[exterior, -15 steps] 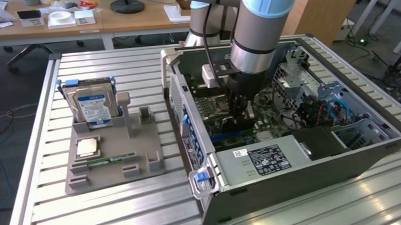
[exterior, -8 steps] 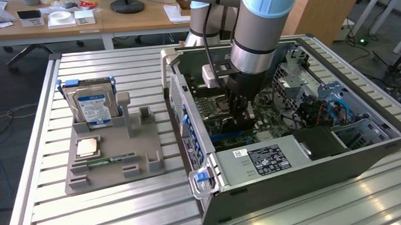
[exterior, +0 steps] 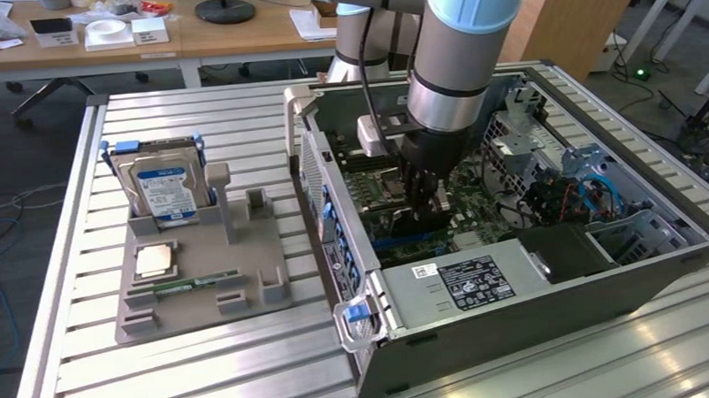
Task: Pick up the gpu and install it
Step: 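Insert the gpu into the slot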
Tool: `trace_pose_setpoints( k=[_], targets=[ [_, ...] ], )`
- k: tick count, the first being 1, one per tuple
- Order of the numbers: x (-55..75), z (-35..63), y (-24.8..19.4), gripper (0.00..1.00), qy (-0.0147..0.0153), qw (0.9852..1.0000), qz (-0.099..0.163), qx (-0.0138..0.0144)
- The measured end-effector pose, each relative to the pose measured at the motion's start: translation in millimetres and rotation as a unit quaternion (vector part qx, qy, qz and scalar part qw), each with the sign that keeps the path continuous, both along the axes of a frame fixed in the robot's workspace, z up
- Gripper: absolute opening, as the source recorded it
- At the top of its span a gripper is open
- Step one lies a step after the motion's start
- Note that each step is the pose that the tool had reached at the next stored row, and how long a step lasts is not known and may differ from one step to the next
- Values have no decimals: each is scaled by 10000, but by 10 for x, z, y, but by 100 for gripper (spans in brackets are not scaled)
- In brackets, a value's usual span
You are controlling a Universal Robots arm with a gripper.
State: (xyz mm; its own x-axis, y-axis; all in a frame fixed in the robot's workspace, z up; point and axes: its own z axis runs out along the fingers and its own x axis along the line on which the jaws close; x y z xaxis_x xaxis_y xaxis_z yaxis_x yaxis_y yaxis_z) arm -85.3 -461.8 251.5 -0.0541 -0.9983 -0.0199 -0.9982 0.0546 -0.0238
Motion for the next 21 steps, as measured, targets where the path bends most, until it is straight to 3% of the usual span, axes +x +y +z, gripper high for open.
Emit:
trace_pose_setpoints(
  k=[18,21],
  targets=[
    [-10,-7,1,27,1,10000,0,-1],
    [-16,-7,1,27,0,10000,1,17]
  ],
)
